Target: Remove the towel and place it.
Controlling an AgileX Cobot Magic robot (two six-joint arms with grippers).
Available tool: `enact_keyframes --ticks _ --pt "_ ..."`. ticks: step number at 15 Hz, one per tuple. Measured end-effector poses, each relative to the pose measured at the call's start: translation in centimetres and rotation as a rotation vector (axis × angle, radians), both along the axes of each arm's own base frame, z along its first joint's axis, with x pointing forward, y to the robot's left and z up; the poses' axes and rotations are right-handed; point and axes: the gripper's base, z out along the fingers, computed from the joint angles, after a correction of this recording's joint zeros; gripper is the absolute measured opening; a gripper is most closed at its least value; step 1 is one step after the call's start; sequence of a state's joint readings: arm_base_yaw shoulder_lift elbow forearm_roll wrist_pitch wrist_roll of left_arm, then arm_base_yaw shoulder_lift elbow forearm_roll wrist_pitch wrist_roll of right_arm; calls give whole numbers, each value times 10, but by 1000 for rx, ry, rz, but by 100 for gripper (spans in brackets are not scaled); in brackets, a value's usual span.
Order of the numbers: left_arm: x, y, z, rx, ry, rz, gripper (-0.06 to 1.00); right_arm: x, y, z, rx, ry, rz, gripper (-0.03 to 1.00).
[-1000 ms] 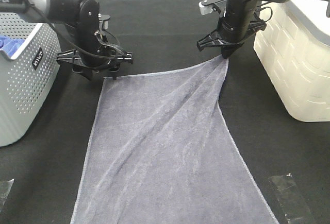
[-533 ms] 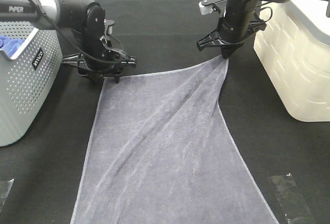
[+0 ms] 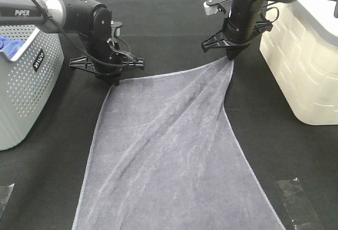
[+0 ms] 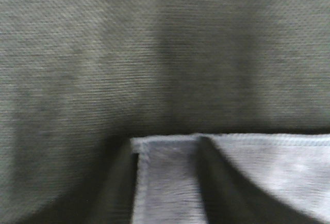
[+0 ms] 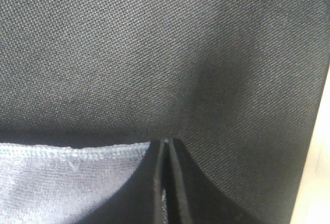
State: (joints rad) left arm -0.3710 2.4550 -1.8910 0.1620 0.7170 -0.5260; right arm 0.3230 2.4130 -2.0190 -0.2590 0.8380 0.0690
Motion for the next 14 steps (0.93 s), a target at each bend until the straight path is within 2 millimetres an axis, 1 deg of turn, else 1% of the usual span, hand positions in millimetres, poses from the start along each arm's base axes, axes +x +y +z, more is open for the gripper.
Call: enact_keyframes --ticks 1,3,4,8,10,11,12,14 --pt "0 0 0 2 -1 -3 2 0 0 0 0 0 0 0" --pt "1 0 2 6 -11 -11 1 0 0 0 -2 -2 1 0" --pt "4 2 5 35 -35 -31 1 1 -1 1 -16 -10 5 0" --pt "27 3 39 131 -221 -95 1 10 0 5 -23 -121 37 0" --pt "38 7 53 132 -321 -94 1 16 1 9 -28 -197 68 0" --pt "44 12 56 112 -365 -88 1 19 1 11 -30 -241 77 0" --pt "50 18 55 93 -400 -84 1 23 2 13 -29 -287 91 0" --pt "59 24 46 57 -460 -95 1 29 3 14 -31 -360 104 0"
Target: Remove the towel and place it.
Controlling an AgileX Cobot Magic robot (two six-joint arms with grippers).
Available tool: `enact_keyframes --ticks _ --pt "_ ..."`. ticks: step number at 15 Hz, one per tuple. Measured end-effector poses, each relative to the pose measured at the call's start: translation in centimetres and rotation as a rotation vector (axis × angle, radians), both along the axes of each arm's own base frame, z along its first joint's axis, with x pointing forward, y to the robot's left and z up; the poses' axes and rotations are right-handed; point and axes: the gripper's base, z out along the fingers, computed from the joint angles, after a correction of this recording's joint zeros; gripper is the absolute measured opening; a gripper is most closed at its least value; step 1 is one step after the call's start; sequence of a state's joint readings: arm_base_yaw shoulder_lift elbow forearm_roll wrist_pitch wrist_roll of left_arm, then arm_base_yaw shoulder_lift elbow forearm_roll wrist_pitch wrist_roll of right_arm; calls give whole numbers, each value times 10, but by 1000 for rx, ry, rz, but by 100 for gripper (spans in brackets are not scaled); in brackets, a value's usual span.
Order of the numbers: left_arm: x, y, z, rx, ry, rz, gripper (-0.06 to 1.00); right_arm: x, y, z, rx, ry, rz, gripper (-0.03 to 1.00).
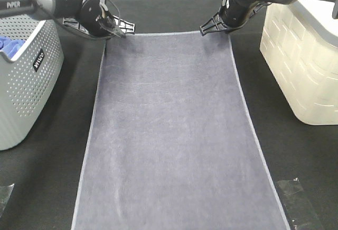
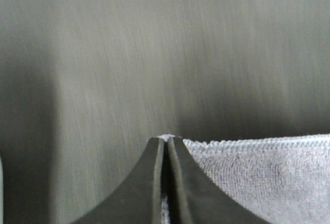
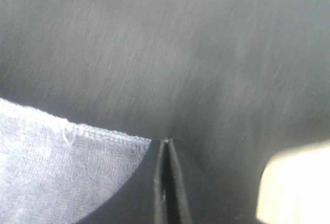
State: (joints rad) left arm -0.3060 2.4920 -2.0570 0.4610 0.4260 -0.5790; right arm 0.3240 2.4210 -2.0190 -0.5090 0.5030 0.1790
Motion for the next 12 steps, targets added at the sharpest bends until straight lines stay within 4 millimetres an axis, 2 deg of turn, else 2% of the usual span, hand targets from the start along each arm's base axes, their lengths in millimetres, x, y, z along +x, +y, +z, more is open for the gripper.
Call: enact_keyframes --ticks 4,8,12 --pt "20 9 -7 -63 -128 -29 1 12 -1 -17 1 -104 19 0" --pt "39 10 -14 -114 -261 -70 1 26 -14 -21 57 -212 61 0" --pt "45 11 -20 -159 -345 -110 1 32 -19 -29 81 -266 120 0"
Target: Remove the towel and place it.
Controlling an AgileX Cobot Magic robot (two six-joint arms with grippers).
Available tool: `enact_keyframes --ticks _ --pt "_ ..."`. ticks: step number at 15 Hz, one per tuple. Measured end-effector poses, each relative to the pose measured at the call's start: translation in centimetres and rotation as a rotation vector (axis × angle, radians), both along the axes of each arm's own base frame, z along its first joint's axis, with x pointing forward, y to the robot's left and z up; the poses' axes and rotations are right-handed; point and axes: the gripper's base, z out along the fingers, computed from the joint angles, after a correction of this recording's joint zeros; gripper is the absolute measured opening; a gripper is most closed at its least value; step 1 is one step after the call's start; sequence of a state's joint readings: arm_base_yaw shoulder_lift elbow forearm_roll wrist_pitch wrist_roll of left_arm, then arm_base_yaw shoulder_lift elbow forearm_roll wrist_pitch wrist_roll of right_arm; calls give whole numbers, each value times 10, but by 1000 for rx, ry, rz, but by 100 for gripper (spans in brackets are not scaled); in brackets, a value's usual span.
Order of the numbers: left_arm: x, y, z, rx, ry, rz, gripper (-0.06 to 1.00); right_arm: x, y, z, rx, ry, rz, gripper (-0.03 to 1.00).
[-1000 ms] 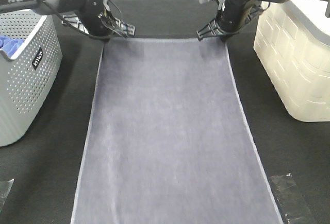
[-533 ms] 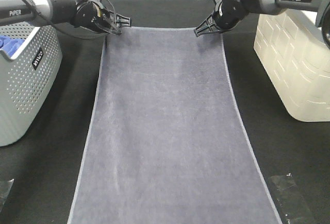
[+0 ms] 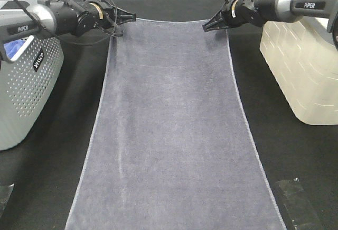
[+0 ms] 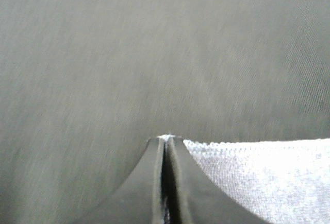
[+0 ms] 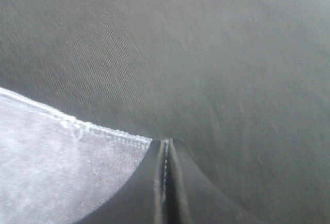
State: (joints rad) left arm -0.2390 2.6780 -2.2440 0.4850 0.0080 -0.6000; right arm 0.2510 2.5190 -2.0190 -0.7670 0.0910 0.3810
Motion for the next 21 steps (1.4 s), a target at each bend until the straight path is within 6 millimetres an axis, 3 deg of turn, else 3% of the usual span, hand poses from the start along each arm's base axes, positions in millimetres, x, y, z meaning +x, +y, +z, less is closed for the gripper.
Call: enact_keyframes --ticks 4,9,10,12,14,17,21 --pt "2 -7 -12 -30 -86 -68 1 7 -11 -2 45 -60 39 0" --pt "4 5 -30 -9 -65 -56 1 9 -14 0 59 -80 51 1" --pt "4 5 -30 -8 -64 -55 8 9 -14 0 58 -81 51 6" --pt "4 5 -30 -8 -63 -55 27 9 -14 0 58 -81 51 37" --pt "4 5 -30 -8 -63 -55 50 9 -14 0 58 -81 51 59" --pt "4 5 -30 -8 -63 -55 58 8 -16 -1 49 -66 36 73" --pt "4 5 -30 -8 -63 -55 59 7 -18 -3 35 -45 15 78"
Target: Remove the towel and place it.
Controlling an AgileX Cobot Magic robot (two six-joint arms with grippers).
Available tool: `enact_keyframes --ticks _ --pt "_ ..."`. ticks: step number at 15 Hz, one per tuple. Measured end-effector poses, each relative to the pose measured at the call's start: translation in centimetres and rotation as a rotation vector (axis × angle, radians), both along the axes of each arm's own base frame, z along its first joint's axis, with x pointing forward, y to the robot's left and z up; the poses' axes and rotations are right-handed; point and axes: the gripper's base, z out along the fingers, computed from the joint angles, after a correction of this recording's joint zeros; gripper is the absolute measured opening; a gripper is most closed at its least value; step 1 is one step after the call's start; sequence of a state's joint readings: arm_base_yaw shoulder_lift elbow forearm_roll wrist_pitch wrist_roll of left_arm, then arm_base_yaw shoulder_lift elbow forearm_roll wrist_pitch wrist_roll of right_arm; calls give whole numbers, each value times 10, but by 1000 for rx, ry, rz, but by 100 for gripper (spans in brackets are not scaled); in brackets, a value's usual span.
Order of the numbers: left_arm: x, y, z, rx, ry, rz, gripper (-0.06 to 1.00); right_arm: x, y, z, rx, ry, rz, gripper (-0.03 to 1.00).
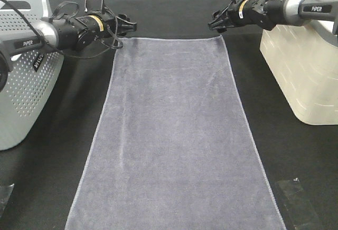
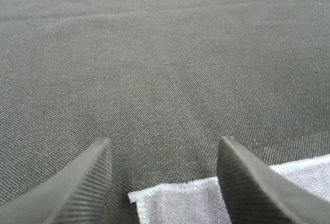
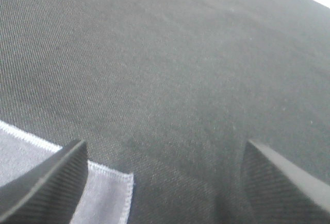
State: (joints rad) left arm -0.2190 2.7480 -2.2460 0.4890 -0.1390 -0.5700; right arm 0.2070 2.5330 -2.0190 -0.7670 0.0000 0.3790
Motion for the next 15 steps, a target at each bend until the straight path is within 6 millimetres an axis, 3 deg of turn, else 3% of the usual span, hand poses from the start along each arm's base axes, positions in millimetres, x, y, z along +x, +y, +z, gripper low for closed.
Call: enact_keyframes --ticks 2,5,11,15 --pt "0 0 1 2 3 3 62 0 0 -1 -5 7 -6 78" --pt "1 1 22 1 -18 11 66 -1 -1 9 -6 -1 -15 78" --pt "-3 3 98 -16 -114 29 66 -6 -1 76 84 -103 -39 78" --pt "-14 -1 138 16 -61 82 66 -15 -4 118 184 -144 -80 78"
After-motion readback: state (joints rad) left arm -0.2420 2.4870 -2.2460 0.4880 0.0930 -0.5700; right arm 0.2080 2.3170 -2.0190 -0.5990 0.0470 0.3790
